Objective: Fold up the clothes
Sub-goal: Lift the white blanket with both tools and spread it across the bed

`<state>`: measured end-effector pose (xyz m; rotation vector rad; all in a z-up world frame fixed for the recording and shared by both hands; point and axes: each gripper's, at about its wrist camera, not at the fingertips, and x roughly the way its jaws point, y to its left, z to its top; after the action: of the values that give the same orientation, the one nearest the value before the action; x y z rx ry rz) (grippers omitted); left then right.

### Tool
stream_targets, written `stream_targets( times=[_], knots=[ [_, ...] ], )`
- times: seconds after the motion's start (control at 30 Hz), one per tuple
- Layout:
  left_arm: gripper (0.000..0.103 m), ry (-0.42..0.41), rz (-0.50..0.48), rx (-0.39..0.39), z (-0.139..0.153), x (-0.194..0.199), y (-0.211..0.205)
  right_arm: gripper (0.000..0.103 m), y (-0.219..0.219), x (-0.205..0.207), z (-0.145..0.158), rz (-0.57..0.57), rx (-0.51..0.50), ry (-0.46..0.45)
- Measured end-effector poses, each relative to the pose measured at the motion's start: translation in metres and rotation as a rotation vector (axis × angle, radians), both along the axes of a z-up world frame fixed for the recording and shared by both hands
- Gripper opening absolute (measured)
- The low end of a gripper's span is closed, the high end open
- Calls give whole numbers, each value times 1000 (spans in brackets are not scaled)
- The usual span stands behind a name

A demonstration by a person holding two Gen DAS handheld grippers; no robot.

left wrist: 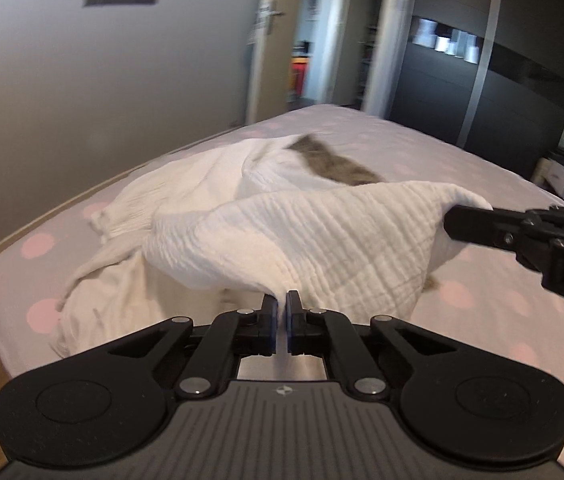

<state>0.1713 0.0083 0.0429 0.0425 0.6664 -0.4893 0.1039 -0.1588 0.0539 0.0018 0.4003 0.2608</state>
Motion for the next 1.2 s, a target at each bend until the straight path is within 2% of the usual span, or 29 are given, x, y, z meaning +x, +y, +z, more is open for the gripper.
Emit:
stream_targets(
  times=[0.17,0.27,0.33,0.4,0.63,0.77,0.87,0.97,1.03,1.2],
  knots=[
    [3,-17,-135,-5,10,-64,-19,4,-32,-84,16,-96,7,-27],
    [9,-21,-203,25,10,-92,-31,4,-57,-138,14,-177,-4,-25],
    [9,-53,-210,87,9,-108,-38,4,-78,-172,9,-261,-2,-16],
    [10,-61,-234,111,7,-118,-42,4,-103,-204,2,-355,9,7],
    [16,-61,-282,158,4,-139,-57,4,-196,-307,-23,-742,35,86],
    [24,-56,-329,164,-1,-140,-70,4,-231,-341,-42,-912,22,169],
    [27,-47,-364,172,-10,-135,-81,6,-244,-347,-62,-905,66,261],
    [31,-61,-391,193,-21,-128,-93,22,-239,-339,-79,-889,26,328],
    [42,-72,-407,198,-27,-124,-100,35,-231,-338,-87,-891,-21,342],
    [46,-128,-451,236,-46,-119,-121,39,-211,-315,-113,-768,-60,393]
  ],
)
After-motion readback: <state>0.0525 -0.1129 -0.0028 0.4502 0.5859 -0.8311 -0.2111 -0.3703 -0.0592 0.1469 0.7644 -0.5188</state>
